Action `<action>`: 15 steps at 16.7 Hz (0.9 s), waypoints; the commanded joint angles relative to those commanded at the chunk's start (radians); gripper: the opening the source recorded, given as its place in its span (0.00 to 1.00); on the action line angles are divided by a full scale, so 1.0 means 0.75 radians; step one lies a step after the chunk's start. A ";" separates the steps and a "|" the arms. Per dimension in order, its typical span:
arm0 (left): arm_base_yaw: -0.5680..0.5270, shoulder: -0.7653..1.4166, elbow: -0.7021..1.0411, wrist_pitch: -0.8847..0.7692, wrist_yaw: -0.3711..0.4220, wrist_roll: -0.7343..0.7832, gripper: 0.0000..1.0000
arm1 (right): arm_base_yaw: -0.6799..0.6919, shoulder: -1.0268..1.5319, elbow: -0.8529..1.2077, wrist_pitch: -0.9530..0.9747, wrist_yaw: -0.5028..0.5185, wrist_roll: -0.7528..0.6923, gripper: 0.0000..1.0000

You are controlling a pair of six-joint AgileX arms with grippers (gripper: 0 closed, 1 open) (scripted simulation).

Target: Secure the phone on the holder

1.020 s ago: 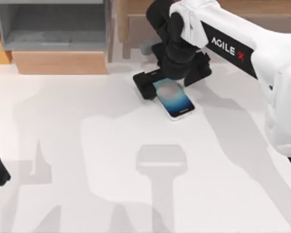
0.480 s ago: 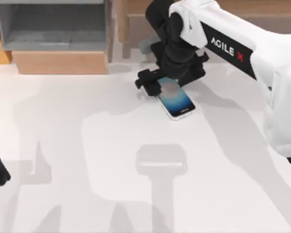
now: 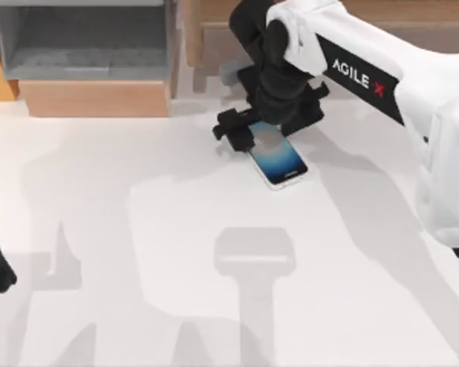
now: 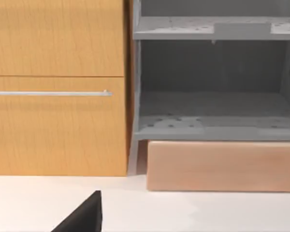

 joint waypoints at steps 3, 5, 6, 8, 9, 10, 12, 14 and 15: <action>0.000 0.000 0.000 0.000 0.000 0.000 1.00 | -0.003 -0.055 -0.002 -0.011 0.002 -0.001 0.00; 0.000 0.000 0.000 0.000 0.000 0.000 1.00 | -0.003 -0.050 0.018 -0.030 0.002 -0.001 0.00; 0.000 0.000 0.000 0.000 0.000 0.000 1.00 | -0.003 -0.049 0.036 -0.044 0.002 -0.001 0.00; 0.000 0.000 0.000 0.000 0.000 0.000 1.00 | -0.003 -0.046 0.064 -0.070 0.002 -0.001 0.00; 0.000 0.000 0.000 0.000 0.000 0.000 1.00 | -0.003 -0.045 0.079 -0.084 0.002 -0.001 0.00; 0.000 0.000 0.000 0.000 0.000 0.000 1.00 | -0.003 -0.043 0.093 -0.096 0.002 -0.001 0.00; 0.000 0.000 0.000 0.000 0.000 0.000 1.00 | -0.003 -0.043 0.125 -0.126 0.002 -0.001 0.00; 0.000 0.000 0.000 0.000 0.000 0.000 1.00 | -0.003 -0.043 0.126 -0.127 0.003 -0.001 0.00; 0.000 0.000 0.000 0.000 0.000 0.000 1.00 | -0.003 -0.043 0.123 -0.124 0.002 0.001 0.00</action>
